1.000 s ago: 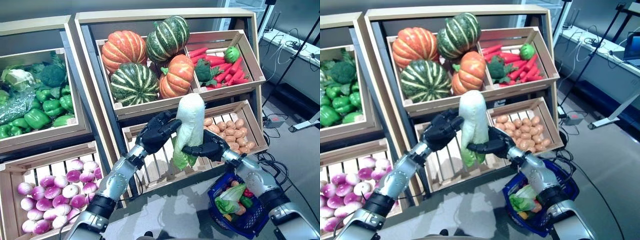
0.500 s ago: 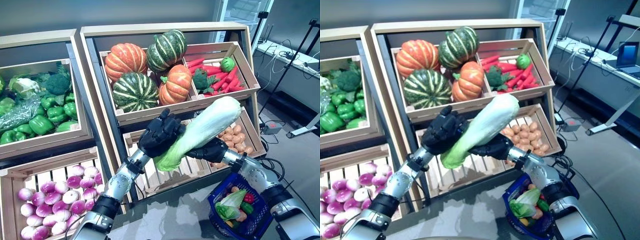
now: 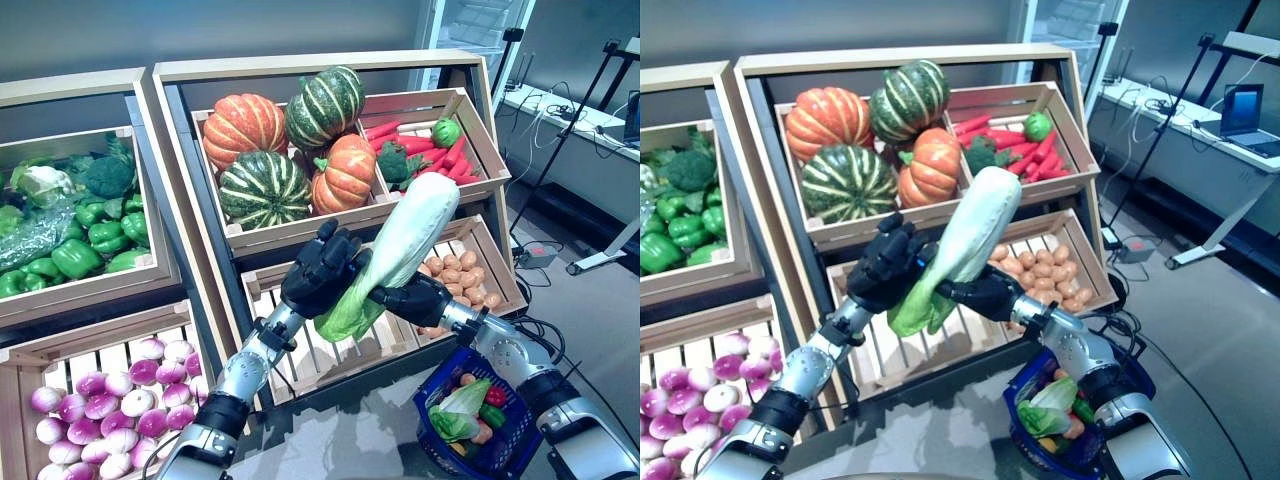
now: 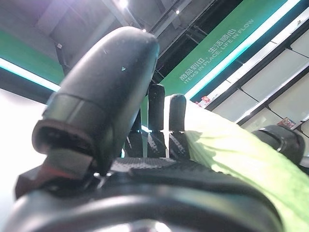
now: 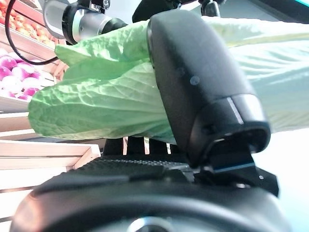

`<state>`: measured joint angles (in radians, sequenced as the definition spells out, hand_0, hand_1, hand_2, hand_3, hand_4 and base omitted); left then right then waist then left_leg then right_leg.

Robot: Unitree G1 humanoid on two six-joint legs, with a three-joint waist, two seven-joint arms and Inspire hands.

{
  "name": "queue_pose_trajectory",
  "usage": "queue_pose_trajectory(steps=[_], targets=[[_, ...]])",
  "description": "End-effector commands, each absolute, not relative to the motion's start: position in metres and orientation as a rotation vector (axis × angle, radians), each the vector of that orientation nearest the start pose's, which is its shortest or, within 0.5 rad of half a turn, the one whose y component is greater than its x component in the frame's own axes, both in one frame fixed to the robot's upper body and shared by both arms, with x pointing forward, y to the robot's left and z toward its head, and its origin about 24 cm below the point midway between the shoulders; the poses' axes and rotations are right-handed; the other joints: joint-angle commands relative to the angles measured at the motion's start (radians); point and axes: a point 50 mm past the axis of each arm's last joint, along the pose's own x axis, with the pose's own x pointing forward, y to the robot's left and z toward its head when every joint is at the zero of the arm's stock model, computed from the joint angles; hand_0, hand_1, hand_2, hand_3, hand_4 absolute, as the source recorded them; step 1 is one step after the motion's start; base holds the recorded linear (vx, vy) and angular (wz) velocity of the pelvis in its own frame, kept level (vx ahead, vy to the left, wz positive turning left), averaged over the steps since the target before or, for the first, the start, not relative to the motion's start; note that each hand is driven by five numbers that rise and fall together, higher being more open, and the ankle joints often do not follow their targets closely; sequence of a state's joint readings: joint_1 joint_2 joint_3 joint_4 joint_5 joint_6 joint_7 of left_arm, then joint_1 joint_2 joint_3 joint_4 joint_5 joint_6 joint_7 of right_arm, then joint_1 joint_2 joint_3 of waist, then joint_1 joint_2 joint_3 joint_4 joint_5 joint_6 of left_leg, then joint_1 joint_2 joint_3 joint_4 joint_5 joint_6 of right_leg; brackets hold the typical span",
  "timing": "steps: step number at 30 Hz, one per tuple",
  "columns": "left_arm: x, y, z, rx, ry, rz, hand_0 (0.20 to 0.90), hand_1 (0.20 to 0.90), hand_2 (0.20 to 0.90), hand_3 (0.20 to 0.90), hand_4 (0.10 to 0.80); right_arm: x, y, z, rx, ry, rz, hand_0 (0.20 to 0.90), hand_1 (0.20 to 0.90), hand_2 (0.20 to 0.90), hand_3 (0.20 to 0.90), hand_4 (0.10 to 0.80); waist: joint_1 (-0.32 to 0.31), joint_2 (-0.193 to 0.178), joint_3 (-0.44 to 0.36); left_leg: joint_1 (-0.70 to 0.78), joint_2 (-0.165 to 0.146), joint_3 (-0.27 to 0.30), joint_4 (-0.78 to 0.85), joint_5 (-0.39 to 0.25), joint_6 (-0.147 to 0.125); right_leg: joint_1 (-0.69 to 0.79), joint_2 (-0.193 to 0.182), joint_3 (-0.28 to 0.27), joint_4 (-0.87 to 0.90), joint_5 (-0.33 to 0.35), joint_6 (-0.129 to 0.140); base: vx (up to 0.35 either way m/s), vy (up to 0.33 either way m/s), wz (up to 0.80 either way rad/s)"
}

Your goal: Put vegetables into the basket

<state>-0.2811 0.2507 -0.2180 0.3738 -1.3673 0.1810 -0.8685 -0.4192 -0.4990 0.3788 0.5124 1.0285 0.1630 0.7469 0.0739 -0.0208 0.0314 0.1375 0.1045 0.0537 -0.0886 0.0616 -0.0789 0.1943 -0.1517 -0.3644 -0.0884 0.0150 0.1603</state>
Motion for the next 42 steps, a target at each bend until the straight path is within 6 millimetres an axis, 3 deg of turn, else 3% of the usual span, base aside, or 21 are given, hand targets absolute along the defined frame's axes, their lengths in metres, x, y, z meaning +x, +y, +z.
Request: queue_pose_trajectory(steps=[1,3,4,5,6,9,10,11,12,13,14,18,21,24,25,30,33,37,42], targets=[[0.276,0.072,0.056,-1.044,0.051,-1.160,0.300,0.300,0.300,0.300,0.400,0.344,-0.136,0.115,0.569,-0.059,0.889,0.300,0.300,0.300,0.300,0.400,0.012,-0.022,-0.045,0.009,0.001,0.049,0.001,-0.046,-0.007,-0.012,-0.047,0.078,0.004,0.057,-0.044,0.003,0.002,-0.06],[0.281,0.081,0.054,-0.932,0.057,-1.081,0.300,0.300,0.300,0.300,0.400,0.344,-0.151,0.103,0.525,-0.007,0.799,0.300,0.300,0.300,0.300,0.400,0.006,-0.022,-0.042,0.009,0.006,0.055,0.001,-0.045,-0.008,-0.016,-0.045,0.080,0.003,0.060,-0.042,-0.002,-0.003,-0.07],[0.282,0.083,0.053,-0.904,0.058,-1.053,0.359,0.359,0.359,0.359,0.439,0.343,-0.154,0.100,0.507,0.006,0.779,0.300,0.300,0.300,0.300,0.400,0.005,-0.022,-0.041,0.009,0.007,0.056,0.001,-0.045,-0.008,-0.016,-0.045,0.080,0.002,0.060,-0.042,-0.004,-0.006,-0.07],[0.286,0.092,0.050,-0.828,0.067,-0.962,0.486,0.486,0.486,0.486,0.524,0.341,-0.163,0.092,0.482,0.037,0.733,0.300,0.300,0.300,0.300,0.400,0.003,-0.022,-0.039,0.008,0.009,0.058,0.001,-0.043,-0.009,-0.018,-0.044,0.082,0.002,0.062,-0.041,-0.005,-0.008,-0.08],[0.287,0.100,0.049,-0.776,0.072,-0.905,0.900,0.900,0.900,0.900,0.800,0.339,-0.170,0.085,0.463,0.058,0.698,0.300,0.300,0.300,0.300,0.400,0.001,-0.022,-0.037,0.008,0.011,0.060,0.001,-0.043,-0.008,-0.019,-0.043,0.083,0.001,0.063,-0.040,-0.009,-0.014,-0.11],[0.292,0.126,0.044,-0.573,0.068,-0.701,0.900,0.900,0.900,0.900,0.800,0.328,-0.195,0.065,0.370,0.127,0.581,0.300,0.300,0.300,0.300,0.400,-0.005,-0.023,-0.029,0.008,0.017,0.066,0.001,-0.038,-0.008,-0.024,-0.039,0.085,0.001,0.067,-0.038,-0.009,-0.021,-0.13],[0.294,0.140,0.044,-0.432,0.046,-0.586,0.651,0.651,0.651,0.651,0.634,0.321,-0.211,0.056,0.320,0.156,0.502,0.300,0.300,0.300,0.300,0.400,-0.009,-0.025,-0.023,0.006,0.020,0.069,0.001,-0.034,-0.008,-0.027,-0.037,0.088,0.001,0.070,-0.037,-0.016,-0.034,-0.17],[0.294,0.146,0.043,-0.378,0.040,-0.541,0.651,0.651,0.651,0.651,0.634,0.319,-0.217,0.052,0.299,0.167,0.468,0.300,0.300,0.300,0.300,0.400,-0.009,-0.025,-0.021,0.007,0.022,0.071,0.001,-0.033,-0.008,-0.028,-0.036,0.090,0.001,0.070,-0.037,-0.021,-0.039,-0.20],[0.294,0.158,0.043,-0.249,0.027,-0.457,0.900,0.900,0.900,0.900,0.800,0.314,-0.232,0.046,0.248,0.192,0.390,0.300,0.300,0.300,0.300,0.400,-0.012,-0.026,-0.016,0.005,0.025,0.074,0.001,-0.030,-0.009,-0.031,-0.034,0.092,0.001,0.072,-0.036,-0.013,-0.025,-0.19],[0.294,0.160,0.043,-0.221,0.021,-0.439,0.900,0.900,0.900,0.900,0.800,0.313,-0.234,0.045,0.237,0.196,0.368,0.300,0.300,0.300,0.300,0.400,-0.012,-0.027,-0.015,0.005,0.025,0.075,0.001,-0.030,-0.009,-0.032,-0.033,0.093,0.001,0.072,-0.036,-0.033,-0.042,-0.21],[0.294,0.172,0.045,-0.110,-0.011,-0.373,0.900,0.900,0.900,0.900,0.800,0.305,-0.257,0.038,0.173,0.225,0.266,0.300,0.300,0.300,0.300,0.400,-0.017,-0.029,-0.006,0.002,0.028,0.079,0.001,-0.025,-0.010,-0.039,-0.030,0.097,0.001,0.075,-0.034,-0.034,-0.038,-0.16],[0.291,0.183,0.045,0.018,-0.016,-0.313,0.900,0.900,0.900,0.900,0.800,0.285,-0.298,0.023,0.134,0.275,0.017,0.300,0.300,0.300,0.300,0.400,-0.026,-0.031,0.016,-0.005,0.036,0.093,0.001,-0.018,-0.012,-0.051,-0.025,0.104,0.004,0.079,-0.032,-0.027,-0.043,-0.17],[0.288,0.184,0.039,0.037,0.015,-0.291,0.900,0.900,0.900,0.900,0.800,0.273,-0.321,0.014,0.151,0.290,-0.165,0.300,0.300,0.300,0.300,0.400,-0.029,-0.029,0.030,-0.009,0.039,0.100,0.001,-0.019,-0.011,-0.061,-0.023,0.109,0.005,0.081,-0.031,-0.024,-0.035,-0.11],[0.286,0.184,0.033,0.010,0.049,-0.277,0.900,0.900,0.900,0.900,0.800,0.267,-0.330,0.009,0.172,0.302,-0.271,0.300,0.300,0.300,0.300,0.400,-0.029,-0.028,0.038,-0.013,0.039,0.103,0.001,-0.020,-0.010,-0.067,-0.022,0.112,0.005,0.082,-0.030,-0.033,-0.037,-0.17],[0.281,0.185,0.022,-0.030,0.098,-0.251,0.900,0.900,0.900,0.900,0.800,0.258,-0.341,0.000,0.185,0.328,-0.394,0.300,0.300,0.300,0.300,0.400,-0.025,-0.025,0.053,-0.017,0.039,0.105,0.001,-0.020,-0.009,-0.072,-0.022,0.111,0.007,0.083,-0.028,-0.034,-0.049,-0.08],[0.273,0.180,0.005,-0.070,0.174,-0.263,0.900,0.900,0.900,0.900,0.800,0.250,-0.347,-0.014,0.211,0.393,-0.546,0.300,0.300,0.300,0.300,0.400,-0.009,-0.024,0.085,-0.027,0.038,0.103,0.001,-0.016,-0.004,-0.087,-0.023,0.109,0.024,0.079,-0.030,-0.046,-0.045,-0.07],[0.274,0.176,0.006,-0.049,0.166,-0.293,0.900,0.900,0.900,0.900,0.800,0.252,-0.349,-0.017,0.213,0.436,-0.618,0.300,0.300,0.300,0.300,0.400,0.004,-0.021,0.120,-0.053,0.040,0.103,0.036,-0.010,-0.002,-0.126,-0.031,0.107,0.089,0.058,-0.036,-0.132,-0.035,-0.01],[0.293,0.170,0.036,-0.068,0.045,-0.323,0.900,0.900,0.900,0.900,0.800,0.280,-0.344,0.003,0.250,0.379,-0.654,0.300,0.300,0.300,0.300,0.400,0.018,-0.006,0.257,-0.212,0.045,0.062,0.264,-0.061,-0.005,-0.249,-0.055,0.100,0.279,0.000,-0.058,-0.285,-0.018,0.02],[0.302,0.162,0.063,-0.131,-0.082,-0.328,0.900,0.900,0.900,0.900,0.800,0.305,-0.333,0.026,0.233,0.315,-0.613,0.300,0.300,0.300,0.300,0.400,0.019,0.016,0.355,-0.411,0.050,0.047,0.525,-0.151,-0.001,-0.413,-0.102,0.101,0.516,-0.080,-0.086,-0.221,0.050,0.07]])
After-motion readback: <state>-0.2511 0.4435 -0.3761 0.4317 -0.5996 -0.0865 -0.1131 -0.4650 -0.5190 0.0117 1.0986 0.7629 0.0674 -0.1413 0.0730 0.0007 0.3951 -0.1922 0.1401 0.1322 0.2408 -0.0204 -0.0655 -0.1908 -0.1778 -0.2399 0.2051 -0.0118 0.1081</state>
